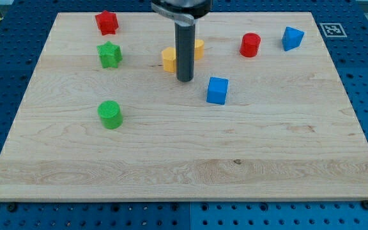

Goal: Place the hexagon left to the heart

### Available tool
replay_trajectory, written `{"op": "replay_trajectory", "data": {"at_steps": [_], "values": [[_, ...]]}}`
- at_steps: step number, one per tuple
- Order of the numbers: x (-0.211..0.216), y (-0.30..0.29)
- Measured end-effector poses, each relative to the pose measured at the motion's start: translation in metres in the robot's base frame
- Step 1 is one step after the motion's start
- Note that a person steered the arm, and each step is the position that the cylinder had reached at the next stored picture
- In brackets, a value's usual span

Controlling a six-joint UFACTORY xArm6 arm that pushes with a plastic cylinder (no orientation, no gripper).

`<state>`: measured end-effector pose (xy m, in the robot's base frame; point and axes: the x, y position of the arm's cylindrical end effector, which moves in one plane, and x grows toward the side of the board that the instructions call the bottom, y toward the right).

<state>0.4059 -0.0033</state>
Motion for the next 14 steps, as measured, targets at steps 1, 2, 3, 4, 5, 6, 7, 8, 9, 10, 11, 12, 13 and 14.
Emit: {"op": "replay_trajectory", "data": {"at_steps": [1, 2, 3, 4, 5, 6, 7, 8, 9, 10, 11, 12, 13, 14], "values": [[-0.008, -0.034], [-0.062, -0.089], [-0.107, -0.118], [-0.094, -0.118], [-0.06, -0.117], [-0.034, -0.099], [-0.03, -0.057], [-0.03, -0.018], [-0.011, -0.002], [-0.005, 0.022], [-0.012, 0.014], [-0.03, -0.026], [-0.067, -0.043], [-0.043, -0.043]]}}
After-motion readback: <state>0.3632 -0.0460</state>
